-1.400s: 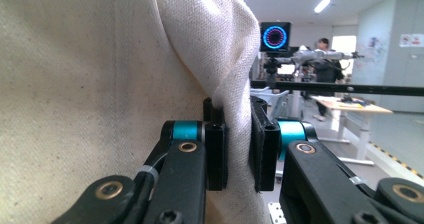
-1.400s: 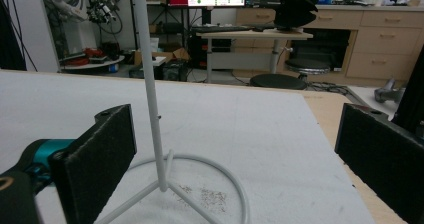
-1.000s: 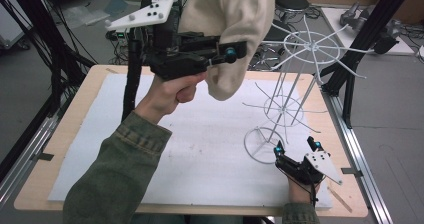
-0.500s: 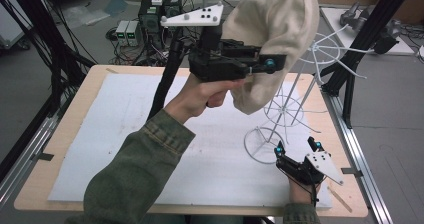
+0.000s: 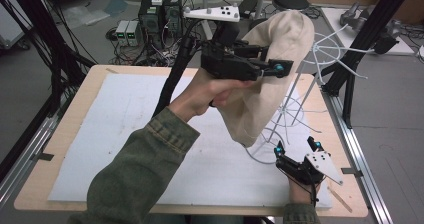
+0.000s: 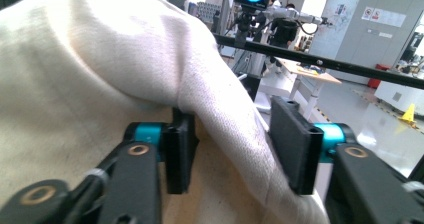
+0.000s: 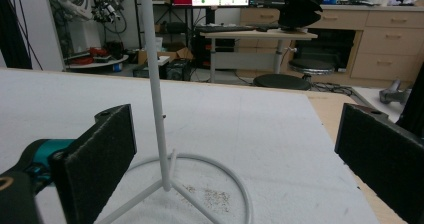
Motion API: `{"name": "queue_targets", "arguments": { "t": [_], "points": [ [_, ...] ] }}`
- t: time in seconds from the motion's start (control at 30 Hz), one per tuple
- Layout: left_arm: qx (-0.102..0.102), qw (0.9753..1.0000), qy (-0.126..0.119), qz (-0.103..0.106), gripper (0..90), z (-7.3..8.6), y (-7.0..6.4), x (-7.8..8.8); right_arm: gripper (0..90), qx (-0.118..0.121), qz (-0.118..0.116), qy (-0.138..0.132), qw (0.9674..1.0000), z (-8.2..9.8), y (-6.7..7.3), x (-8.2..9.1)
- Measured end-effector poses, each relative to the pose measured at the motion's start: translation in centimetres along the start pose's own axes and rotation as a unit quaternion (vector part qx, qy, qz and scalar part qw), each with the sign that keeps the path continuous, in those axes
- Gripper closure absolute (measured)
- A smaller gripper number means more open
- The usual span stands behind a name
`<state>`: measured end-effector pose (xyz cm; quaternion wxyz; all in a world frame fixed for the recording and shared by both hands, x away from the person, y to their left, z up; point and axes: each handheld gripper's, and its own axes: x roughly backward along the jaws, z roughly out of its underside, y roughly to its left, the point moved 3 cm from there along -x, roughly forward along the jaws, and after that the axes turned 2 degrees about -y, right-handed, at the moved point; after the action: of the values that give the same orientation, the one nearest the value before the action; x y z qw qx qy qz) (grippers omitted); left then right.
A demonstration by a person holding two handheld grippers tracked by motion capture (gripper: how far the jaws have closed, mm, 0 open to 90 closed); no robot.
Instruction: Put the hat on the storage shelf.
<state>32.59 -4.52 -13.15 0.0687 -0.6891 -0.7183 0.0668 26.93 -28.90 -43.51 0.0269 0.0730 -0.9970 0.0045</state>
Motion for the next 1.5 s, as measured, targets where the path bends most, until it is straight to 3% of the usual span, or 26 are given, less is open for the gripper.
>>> {"name": "queue_targets", "arguments": {
  "t": [0.13,0.47,0.7,1.5],
  "points": [
    [-0.01,0.9999,0.009,-0.004,44.6,0.0,-0.4,0.4,2.0,0.0,-0.001,0.0,1.0,0.0,0.0,0.0],
    [-0.012,0.9998,0.016,-0.009,37.9,0.6,-0.3,1.1,2.0,-0.002,-0.001,-0.001,1.0,0.0,0.0,0.1],
    [-0.004,1.0,0.0,-0.008,33.8,1.1,0.2,2.1,2.0,-0.004,0.0,0.0,1.0,0.0,-0.1,0.1],
    [-0.007,0.9994,-0.022,-0.027,30.0,1.6,0.4,4.8,2.0,-0.001,0.002,0.002,1.0,0.1,-0.1,0.1]
  ]
}}
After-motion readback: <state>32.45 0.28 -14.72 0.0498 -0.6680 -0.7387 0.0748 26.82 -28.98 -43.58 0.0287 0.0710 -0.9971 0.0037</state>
